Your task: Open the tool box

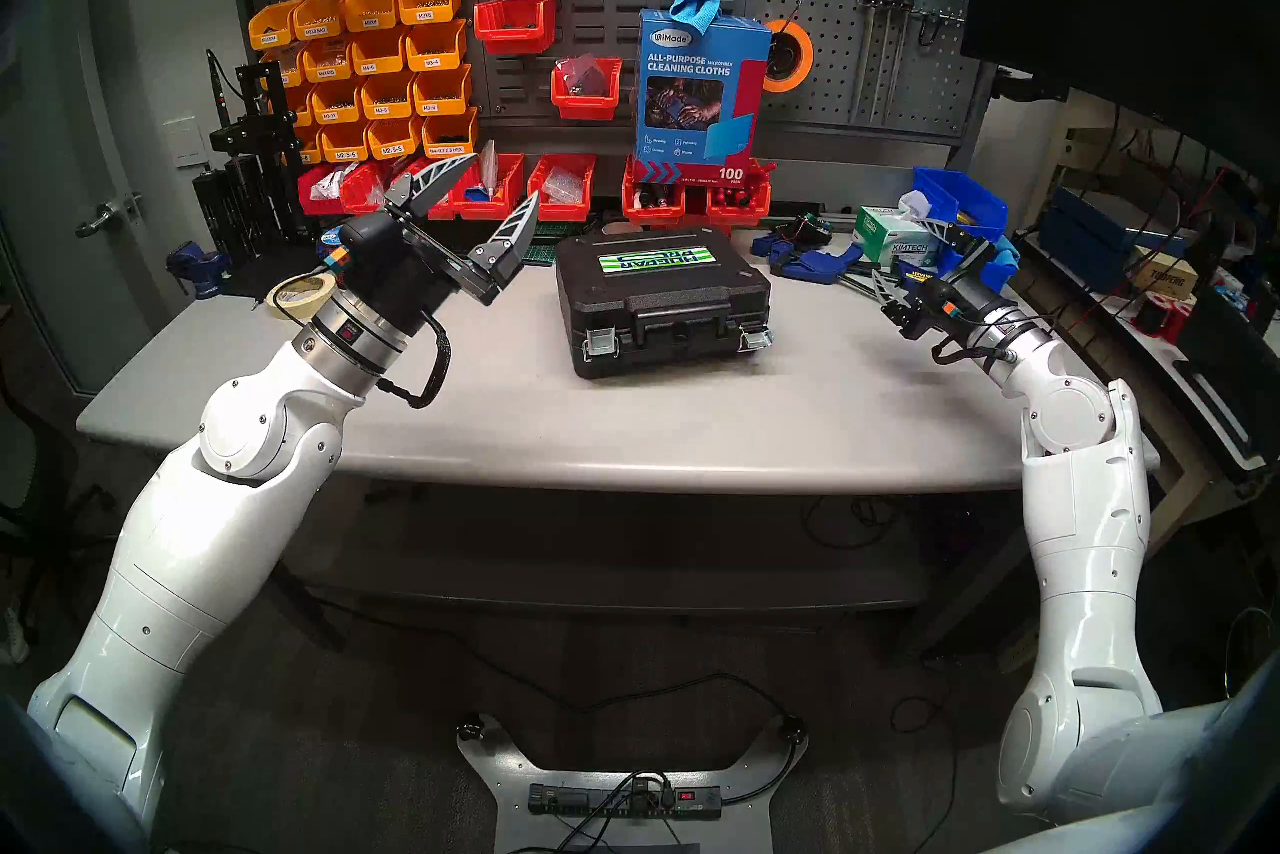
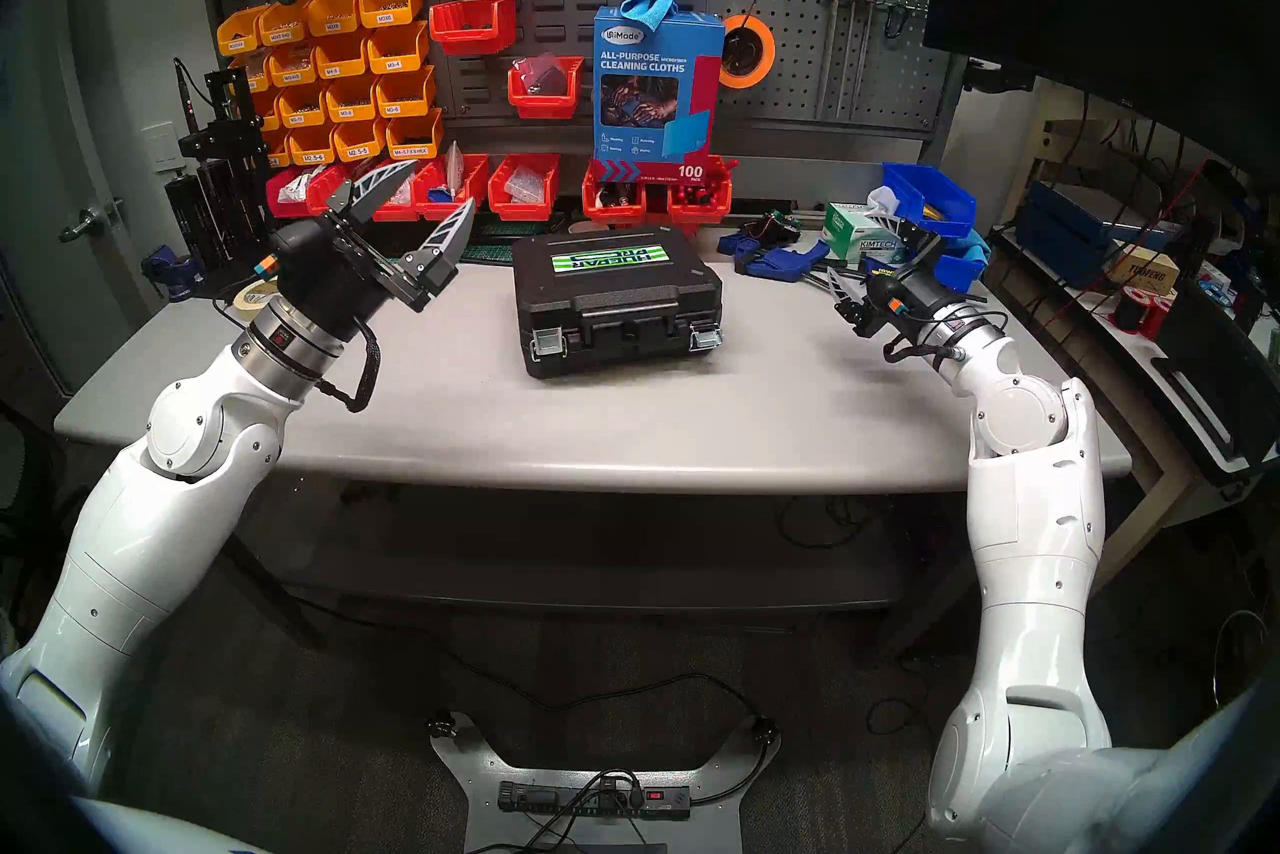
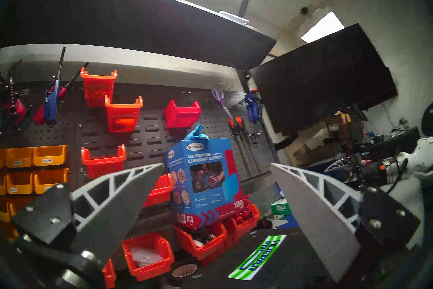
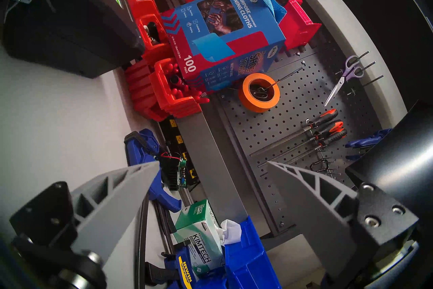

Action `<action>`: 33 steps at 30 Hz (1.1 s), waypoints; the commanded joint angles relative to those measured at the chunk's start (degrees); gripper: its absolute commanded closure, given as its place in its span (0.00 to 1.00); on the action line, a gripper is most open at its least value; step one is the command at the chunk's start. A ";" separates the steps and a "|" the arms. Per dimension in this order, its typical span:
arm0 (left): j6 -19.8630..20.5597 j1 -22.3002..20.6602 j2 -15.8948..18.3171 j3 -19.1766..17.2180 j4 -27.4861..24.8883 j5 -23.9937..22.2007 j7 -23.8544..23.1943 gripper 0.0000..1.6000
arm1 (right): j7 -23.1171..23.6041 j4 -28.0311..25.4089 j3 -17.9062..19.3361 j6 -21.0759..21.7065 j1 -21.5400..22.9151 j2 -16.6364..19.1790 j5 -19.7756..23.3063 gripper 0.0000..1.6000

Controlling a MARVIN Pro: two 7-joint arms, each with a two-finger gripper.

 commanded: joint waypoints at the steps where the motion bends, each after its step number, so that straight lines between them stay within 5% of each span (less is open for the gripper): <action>1: -2.49 -3.63 0.09 1.87 2.64 1.53 -4.23 0.00 | -0.58 -0.73 0.32 0.00 1.08 0.08 0.15 0.00; 7: -6.70 -6.09 -1.19 3.88 6.50 6.78 -6.07 0.00 | -0.41 -0.72 0.57 -0.19 1.18 -0.18 -0.08 0.00; 16: -9.09 -6.09 0.97 4.75 7.85 8.24 -10.76 0.00 | -0.21 -0.71 0.84 -0.38 1.30 -0.46 -0.28 0.00; 25: -6.99 -2.09 5.53 3.43 5.46 7.92 -13.12 0.00 | -0.06 -0.70 1.02 -0.51 1.37 -0.63 -0.38 0.00; 33: -6.63 -2.50 4.65 2.92 7.35 13.72 -10.61 0.00 | 0.02 -0.70 1.11 -0.58 1.41 -0.72 -0.44 0.00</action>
